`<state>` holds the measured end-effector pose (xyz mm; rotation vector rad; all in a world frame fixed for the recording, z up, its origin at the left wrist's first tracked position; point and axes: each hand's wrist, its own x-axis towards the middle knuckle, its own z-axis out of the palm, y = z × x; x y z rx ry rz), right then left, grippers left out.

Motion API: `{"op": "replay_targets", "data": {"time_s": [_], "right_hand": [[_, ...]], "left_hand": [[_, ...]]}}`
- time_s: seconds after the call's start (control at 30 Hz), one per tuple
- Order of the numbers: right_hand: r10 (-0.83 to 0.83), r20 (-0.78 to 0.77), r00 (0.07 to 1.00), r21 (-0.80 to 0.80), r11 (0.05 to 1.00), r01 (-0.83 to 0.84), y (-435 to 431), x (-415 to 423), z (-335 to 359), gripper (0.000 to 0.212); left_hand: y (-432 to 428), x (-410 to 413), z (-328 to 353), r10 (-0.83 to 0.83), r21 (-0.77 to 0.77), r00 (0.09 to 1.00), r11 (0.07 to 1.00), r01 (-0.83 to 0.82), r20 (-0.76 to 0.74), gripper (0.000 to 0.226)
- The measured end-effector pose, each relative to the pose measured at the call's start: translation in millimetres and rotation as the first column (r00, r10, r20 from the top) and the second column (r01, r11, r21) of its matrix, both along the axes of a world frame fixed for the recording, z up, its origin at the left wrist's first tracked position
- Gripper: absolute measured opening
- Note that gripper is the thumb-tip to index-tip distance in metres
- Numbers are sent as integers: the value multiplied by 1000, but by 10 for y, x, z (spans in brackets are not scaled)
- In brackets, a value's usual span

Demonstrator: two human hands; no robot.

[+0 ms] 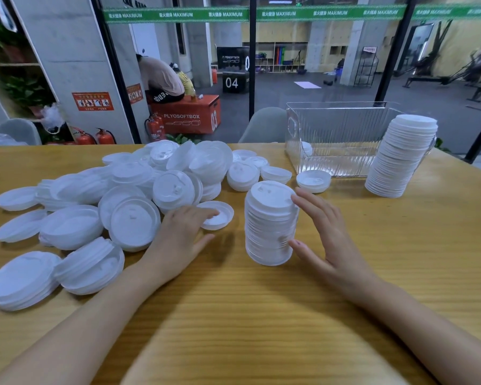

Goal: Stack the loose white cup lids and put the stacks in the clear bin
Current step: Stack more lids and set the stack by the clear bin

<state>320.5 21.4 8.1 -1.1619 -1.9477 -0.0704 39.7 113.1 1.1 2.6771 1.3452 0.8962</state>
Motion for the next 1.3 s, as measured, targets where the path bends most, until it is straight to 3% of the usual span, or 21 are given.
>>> {"op": "replay_targets", "data": {"time_s": [0.1,0.17,0.2,0.27,0.33,0.4,0.5,0.57,0.63,0.7,0.87,1.1,1.17,1.3], "right_hand": [[-4,1,1000,-2,1000,4,6,16,-8,59],[-6,-9,1000,-3,1000,6,9,27,-9,58],[-7,-10,1000,-3,1000,7,8,35,-11,58],[-7,-9,1000,0,1000,7,16,35,-17,58],[-6,-7,1000,-2,1000,6,21,33,-23,59],[-1,-7,1000,-2,1000,1,23,22,-31,59],[-5,-16,1000,-7,1000,5,13,20,-26,58],[-9,-17,1000,-2,1000,9,6,17,-18,59],[-11,-17,1000,0,1000,11,4,11,-14,58],[-10,-19,1000,-1,1000,10,3,7,-16,59],[-9,-20,1000,-3,1000,9,-8,7,-9,59],[-20,-13,1000,10,1000,20,-3,-2,4,59],[-33,-11,999,24,999,33,1,-4,7,60],[-47,-29,998,39,998,48,-6,1,32,60]], "left_hand": [[6,36,4,-28,6,1000,1000,28,-8,38],[-44,82,71,-49,-2,982,999,50,180,37],[-89,113,141,-34,-62,940,996,59,340,35],[-177,162,284,47,-216,767,969,121,640,33],[-188,170,325,166,-337,644,929,152,747,32],[-163,111,251,248,-445,665,884,142,704,27],[-106,48,119,277,-476,815,880,-2,509,12],[-113,52,92,258,-426,915,898,-110,309,43],[-140,70,103,236,-355,958,920,-167,163,72],[-158,70,83,217,-330,968,929,-167,123,71],[-129,66,32,216,-313,960,937,-153,179,52],[-343,281,459,86,-213,770,975,66,632,32],[-398,389,595,0,-192,762,968,163,647,35],[-398,606,672,-101,-159,833,962,221,545,51]]}}
